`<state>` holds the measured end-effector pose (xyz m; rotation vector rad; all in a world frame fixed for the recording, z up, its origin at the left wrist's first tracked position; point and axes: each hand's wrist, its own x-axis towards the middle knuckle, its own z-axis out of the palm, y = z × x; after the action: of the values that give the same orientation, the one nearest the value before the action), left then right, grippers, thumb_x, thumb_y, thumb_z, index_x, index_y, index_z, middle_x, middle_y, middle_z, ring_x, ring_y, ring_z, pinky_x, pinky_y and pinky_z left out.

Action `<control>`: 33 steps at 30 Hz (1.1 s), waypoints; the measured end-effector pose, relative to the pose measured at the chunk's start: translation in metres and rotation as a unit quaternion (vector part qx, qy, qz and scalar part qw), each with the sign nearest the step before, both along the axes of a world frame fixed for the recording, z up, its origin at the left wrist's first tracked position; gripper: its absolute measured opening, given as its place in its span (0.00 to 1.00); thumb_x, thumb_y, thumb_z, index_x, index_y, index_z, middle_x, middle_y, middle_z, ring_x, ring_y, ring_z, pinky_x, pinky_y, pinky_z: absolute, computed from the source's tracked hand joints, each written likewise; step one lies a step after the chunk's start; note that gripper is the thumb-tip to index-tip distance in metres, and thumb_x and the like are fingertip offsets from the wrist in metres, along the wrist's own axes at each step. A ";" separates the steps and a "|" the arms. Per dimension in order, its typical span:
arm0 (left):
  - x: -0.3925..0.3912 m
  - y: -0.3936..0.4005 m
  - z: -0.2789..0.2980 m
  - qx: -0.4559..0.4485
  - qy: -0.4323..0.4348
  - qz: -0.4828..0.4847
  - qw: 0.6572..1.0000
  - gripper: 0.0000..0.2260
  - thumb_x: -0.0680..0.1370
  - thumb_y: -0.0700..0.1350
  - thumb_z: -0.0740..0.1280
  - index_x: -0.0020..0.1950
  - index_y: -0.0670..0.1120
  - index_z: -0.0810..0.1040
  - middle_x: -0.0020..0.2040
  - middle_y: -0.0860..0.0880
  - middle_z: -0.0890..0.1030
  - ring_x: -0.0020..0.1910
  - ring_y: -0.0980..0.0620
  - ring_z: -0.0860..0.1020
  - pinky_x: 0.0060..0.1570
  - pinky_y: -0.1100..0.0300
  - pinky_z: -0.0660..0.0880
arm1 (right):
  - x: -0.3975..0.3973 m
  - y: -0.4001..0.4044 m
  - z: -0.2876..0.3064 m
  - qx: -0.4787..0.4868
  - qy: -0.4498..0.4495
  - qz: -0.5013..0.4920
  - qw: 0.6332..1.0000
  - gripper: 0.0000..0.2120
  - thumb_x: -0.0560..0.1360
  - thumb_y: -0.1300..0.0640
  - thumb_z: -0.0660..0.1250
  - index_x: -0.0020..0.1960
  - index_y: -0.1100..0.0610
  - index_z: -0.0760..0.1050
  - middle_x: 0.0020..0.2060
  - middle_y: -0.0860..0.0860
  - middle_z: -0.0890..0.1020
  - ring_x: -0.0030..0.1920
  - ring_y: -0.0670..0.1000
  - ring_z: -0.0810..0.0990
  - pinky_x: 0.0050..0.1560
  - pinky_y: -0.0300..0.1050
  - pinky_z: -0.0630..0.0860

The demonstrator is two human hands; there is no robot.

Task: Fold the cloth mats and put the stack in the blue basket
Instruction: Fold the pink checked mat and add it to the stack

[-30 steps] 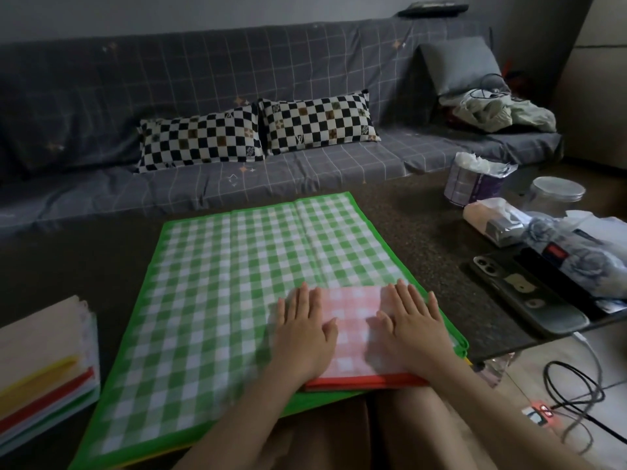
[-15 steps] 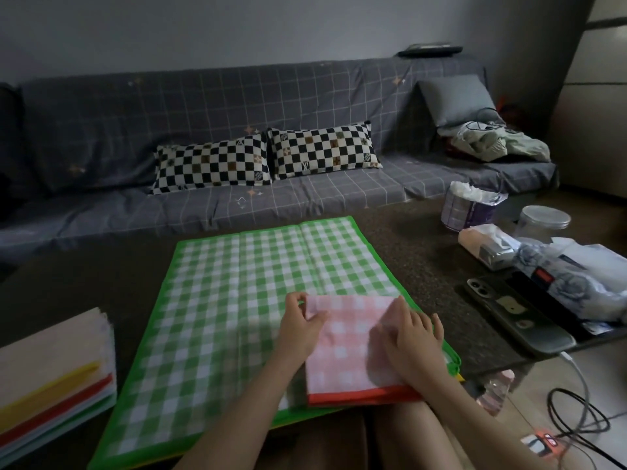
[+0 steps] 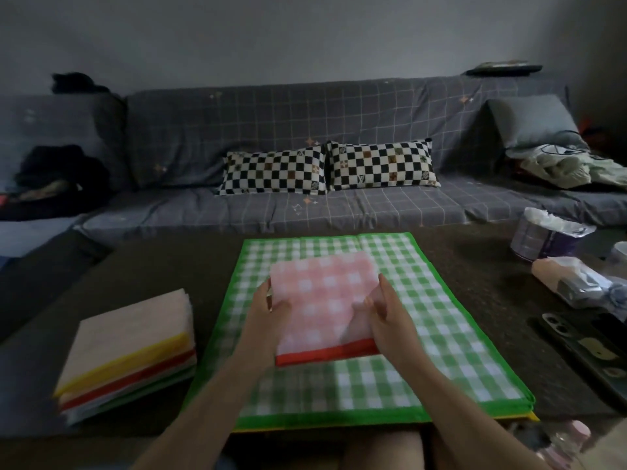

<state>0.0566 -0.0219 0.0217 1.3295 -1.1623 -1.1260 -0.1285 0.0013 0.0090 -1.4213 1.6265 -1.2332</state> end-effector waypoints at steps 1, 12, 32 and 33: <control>0.010 0.003 0.000 -0.014 -0.024 0.024 0.999 0.23 0.80 0.40 0.62 0.74 0.51 0.61 0.56 0.56 0.75 0.40 0.60 0.76 0.31 0.67 0.73 | 0.011 -0.004 0.003 0.000 0.006 0.009 1.000 0.27 0.81 0.59 0.57 0.76 0.49 0.51 0.49 0.51 0.80 0.28 0.43 0.74 0.23 0.33 0.67; 0.145 0.020 0.025 -0.079 -0.129 0.192 0.970 0.20 0.79 0.38 0.62 0.69 0.50 0.64 0.59 0.51 0.72 0.50 0.52 0.76 0.36 0.63 0.71 | 0.153 -0.035 0.028 -0.037 0.026 0.139 0.989 0.27 0.81 0.55 0.57 0.77 0.50 0.51 0.71 0.50 0.67 0.48 0.47 0.79 0.42 0.33 0.73; 0.262 0.016 0.010 0.104 -0.282 0.201 0.932 0.19 0.81 0.43 0.60 0.73 0.46 0.65 0.51 0.49 0.75 0.37 0.59 0.71 0.32 0.66 0.66 | 0.280 -0.082 -0.001 0.119 0.192 0.257 0.939 0.28 0.81 0.50 0.53 0.77 0.53 0.46 0.75 0.59 0.54 0.71 0.61 0.62 0.67 0.52 0.64; 0.262 0.016 0.007 0.108 -0.294 0.195 0.929 0.18 0.81 0.43 0.59 0.71 0.45 0.66 0.50 0.49 0.75 0.36 0.59 0.71 0.33 0.66 0.68 | 0.281 -0.082 -0.003 0.123 0.205 0.257 0.936 0.28 0.81 0.49 0.53 0.77 0.52 0.46 0.75 0.59 0.54 0.71 0.61 0.62 0.66 0.52 0.64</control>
<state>0.3183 -0.0056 0.0290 2.0564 -1.1274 -0.5813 0.1526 -0.0802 0.0056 -1.8619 1.4535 -0.4380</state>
